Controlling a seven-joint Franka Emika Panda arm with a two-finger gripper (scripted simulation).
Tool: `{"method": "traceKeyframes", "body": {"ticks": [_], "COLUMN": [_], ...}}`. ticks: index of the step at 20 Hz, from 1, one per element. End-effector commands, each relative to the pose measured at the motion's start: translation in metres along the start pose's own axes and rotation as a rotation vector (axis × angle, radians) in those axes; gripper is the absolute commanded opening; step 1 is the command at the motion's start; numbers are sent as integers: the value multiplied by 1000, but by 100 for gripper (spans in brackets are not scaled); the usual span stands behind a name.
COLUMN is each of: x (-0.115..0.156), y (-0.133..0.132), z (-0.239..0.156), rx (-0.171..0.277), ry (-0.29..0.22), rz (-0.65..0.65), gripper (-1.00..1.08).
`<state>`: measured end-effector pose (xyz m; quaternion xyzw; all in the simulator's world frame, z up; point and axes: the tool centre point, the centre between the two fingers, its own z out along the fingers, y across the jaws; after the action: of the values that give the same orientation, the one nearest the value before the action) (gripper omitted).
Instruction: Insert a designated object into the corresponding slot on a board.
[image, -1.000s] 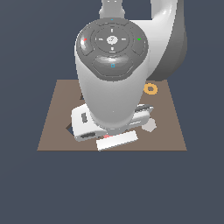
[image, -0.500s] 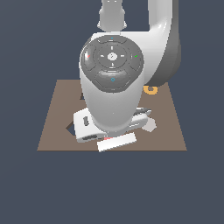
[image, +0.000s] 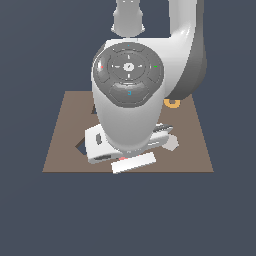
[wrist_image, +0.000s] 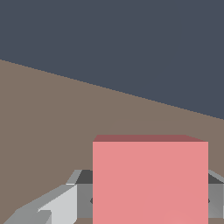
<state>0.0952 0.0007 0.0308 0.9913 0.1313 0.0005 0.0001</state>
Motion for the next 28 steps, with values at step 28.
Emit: {"method": "traceKeyframes", "body": {"ticks": [28], "x": [-53], "y": [-12], "z": [-4], "rx": [1], "ry": [-2], "rz": [-303], "gripper": [-100]}}
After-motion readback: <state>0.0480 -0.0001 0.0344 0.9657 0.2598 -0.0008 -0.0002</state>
